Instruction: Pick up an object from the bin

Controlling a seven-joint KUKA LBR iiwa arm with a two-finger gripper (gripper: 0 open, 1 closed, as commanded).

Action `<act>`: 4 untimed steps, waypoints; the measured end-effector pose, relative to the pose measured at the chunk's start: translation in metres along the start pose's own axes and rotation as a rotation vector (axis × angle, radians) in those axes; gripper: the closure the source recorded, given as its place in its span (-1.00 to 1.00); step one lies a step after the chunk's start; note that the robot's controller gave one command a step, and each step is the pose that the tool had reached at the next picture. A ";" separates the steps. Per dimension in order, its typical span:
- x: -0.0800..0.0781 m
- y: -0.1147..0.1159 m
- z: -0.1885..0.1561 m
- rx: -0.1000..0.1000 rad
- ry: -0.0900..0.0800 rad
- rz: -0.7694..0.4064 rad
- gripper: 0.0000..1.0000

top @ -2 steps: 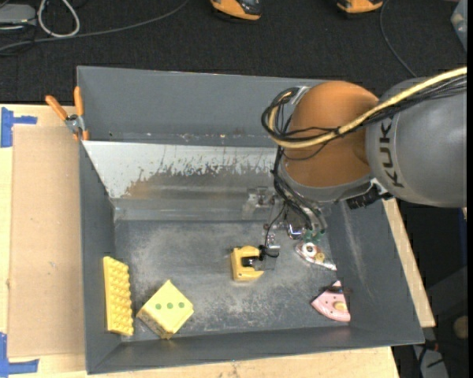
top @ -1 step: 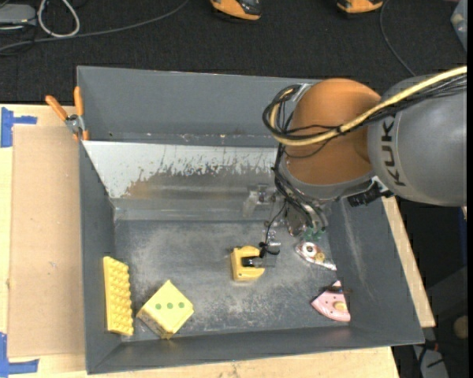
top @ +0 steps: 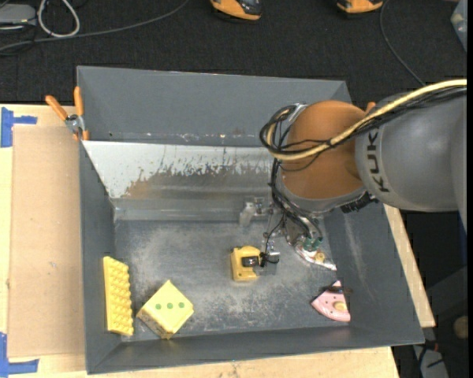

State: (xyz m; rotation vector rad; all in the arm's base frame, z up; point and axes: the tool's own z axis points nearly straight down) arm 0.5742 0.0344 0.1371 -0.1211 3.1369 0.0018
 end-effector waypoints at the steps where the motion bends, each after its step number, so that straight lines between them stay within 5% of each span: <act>1: 0.004 -0.009 0.039 -0.001 0.005 0.016 -1.00; 2: 0.010 -0.016 0.023 0.001 0.004 -0.019 -1.00; 3: 0.009 -0.019 0.058 -0.001 0.005 0.069 -1.00; 4: -0.004 -0.004 0.066 0.000 0.000 -0.014 1.00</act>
Offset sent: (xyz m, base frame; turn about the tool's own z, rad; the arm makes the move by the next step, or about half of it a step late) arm -0.0092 -0.0169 -0.0235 -0.0195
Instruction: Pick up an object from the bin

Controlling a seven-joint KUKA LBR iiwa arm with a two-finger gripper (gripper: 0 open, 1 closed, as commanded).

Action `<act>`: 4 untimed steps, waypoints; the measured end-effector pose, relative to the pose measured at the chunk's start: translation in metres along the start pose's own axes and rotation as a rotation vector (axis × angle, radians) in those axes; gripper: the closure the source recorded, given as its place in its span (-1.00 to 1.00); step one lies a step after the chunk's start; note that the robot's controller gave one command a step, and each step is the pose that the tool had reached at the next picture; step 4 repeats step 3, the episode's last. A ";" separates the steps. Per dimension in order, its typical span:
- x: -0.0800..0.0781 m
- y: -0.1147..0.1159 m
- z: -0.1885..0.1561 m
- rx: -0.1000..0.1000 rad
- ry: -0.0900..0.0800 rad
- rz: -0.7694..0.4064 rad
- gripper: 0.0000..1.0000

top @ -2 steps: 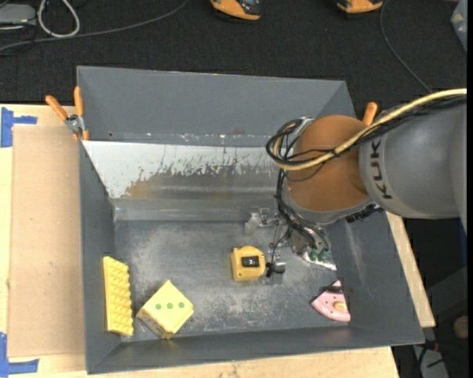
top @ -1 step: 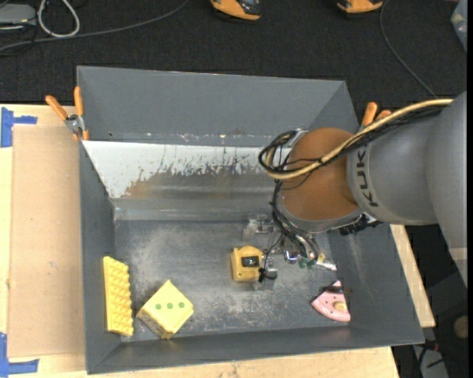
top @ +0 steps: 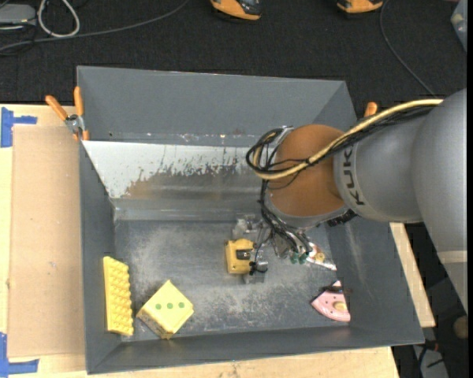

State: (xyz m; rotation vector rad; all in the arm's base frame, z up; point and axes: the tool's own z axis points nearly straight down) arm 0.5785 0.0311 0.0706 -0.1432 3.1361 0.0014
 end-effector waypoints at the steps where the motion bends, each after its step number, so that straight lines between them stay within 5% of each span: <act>1: 0.000 0.000 0.000 0.000 0.000 0.001 1.00; 3: 0.003 0.001 -0.067 -0.001 0.011 0.002 1.00; 4: 0.003 0.001 -0.067 -0.001 0.011 0.002 1.00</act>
Offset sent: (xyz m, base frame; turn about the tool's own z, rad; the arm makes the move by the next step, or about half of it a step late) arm 0.0001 -0.0001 0.0506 0.0004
